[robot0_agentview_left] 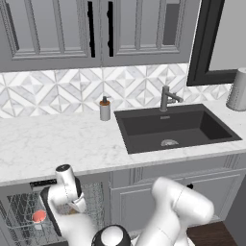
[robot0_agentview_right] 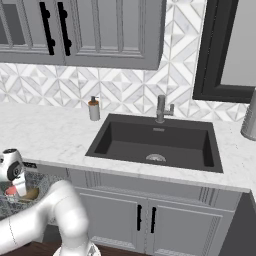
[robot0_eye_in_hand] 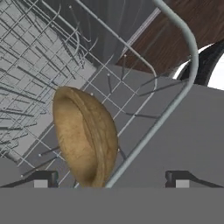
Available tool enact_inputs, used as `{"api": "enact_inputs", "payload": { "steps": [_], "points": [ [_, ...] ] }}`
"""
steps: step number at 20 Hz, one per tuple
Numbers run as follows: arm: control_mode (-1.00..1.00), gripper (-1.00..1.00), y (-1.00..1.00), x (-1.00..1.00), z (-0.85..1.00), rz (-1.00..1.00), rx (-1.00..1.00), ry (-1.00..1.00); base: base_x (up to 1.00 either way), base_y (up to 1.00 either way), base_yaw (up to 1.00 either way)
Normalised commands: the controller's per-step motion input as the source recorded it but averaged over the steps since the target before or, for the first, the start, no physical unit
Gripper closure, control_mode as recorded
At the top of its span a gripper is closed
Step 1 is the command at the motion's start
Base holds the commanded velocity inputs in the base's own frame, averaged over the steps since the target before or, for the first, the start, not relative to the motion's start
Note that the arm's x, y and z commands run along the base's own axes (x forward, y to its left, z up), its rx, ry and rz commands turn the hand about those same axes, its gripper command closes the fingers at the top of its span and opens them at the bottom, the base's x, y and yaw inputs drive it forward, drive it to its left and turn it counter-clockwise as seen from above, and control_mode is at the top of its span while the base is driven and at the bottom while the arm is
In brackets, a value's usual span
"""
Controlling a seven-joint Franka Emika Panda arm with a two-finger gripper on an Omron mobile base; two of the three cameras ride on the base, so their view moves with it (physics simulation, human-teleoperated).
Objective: Pick up the cup and bowl from the counter, place them in the dishwasher, and close the dishwasher door.
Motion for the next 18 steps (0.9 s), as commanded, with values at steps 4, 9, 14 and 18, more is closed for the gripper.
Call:
{"api": "enact_inputs", "payload": {
  "steps": [4, 9, 14, 18],
  "points": [
    [-1.0, -1.0, 0.0, -0.46, 0.66, 0.01, 0.0, -0.12, 0.0, 0.0, 0.0],
    [-1.0, -1.0, 0.0, -0.76, 0.29, 0.05, 0.0, -0.04, 0.0, 0.0, 0.0],
    [-1.0, -1.0, 0.0, -0.72, 0.06, 0.02, 0.01, -0.12, 0.0, 0.0, 0.0],
    [-1.0, -1.0, -0.01, -0.52, 0.0, 0.0, 0.02, -0.13, 0.0, 0.0, 0.0]
  ]
}}
